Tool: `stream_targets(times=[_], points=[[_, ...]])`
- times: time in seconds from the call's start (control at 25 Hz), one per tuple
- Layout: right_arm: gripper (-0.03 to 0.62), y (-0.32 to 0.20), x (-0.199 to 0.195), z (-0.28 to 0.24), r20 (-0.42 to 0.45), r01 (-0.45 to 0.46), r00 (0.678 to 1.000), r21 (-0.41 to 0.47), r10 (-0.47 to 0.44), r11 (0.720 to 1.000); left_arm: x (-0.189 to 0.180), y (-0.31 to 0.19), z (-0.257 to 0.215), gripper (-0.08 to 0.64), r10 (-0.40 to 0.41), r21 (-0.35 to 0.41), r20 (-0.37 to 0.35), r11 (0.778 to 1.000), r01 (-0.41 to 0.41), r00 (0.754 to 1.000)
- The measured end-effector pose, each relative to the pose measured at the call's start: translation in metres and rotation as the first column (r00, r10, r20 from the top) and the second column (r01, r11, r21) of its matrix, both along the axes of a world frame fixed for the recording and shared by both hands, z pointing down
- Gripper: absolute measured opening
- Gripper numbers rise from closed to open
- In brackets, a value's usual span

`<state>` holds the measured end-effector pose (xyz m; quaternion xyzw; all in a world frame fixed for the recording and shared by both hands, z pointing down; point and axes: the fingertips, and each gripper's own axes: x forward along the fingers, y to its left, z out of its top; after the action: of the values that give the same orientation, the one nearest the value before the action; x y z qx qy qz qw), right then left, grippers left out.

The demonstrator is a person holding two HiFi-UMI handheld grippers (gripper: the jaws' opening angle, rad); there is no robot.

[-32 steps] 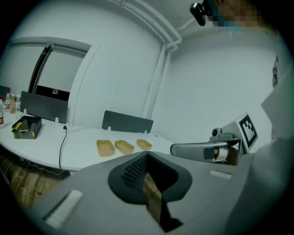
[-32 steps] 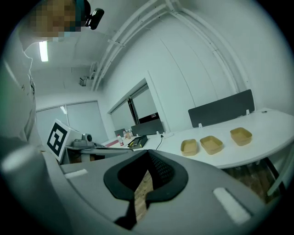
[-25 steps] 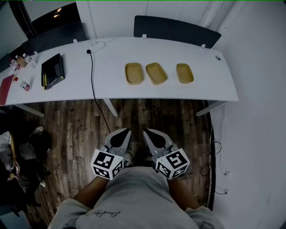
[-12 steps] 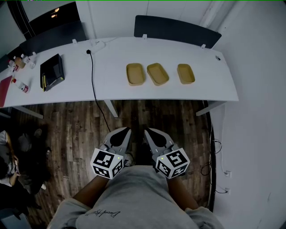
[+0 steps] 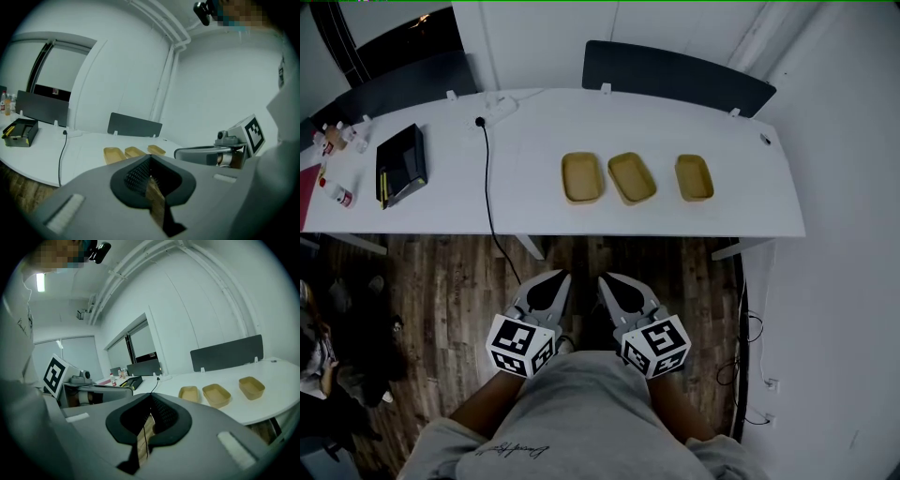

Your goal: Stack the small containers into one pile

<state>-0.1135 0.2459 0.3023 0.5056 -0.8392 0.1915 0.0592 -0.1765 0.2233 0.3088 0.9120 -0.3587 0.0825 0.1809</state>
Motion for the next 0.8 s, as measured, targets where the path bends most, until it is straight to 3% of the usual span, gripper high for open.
stream_targets(times=[0.48, 0.8], points=[[0.015, -0.115, 0.074, 0.002, 0.017, 0.040, 0.999, -0.025, -0.040, 0.999, 0.071, -0.117, 0.005, 0.002, -0.019, -0.027, 0.008, 0.999, 0.019, 1.000], [0.015, -0.183, 0.119, 0.003, 0.025, 0.094, 0.995, -0.031, -0.094, 0.995, 0.112, -0.178, 0.000, 0.002, -0.090, -0.030, 0.016, 0.995, 0.090, 0.996]])
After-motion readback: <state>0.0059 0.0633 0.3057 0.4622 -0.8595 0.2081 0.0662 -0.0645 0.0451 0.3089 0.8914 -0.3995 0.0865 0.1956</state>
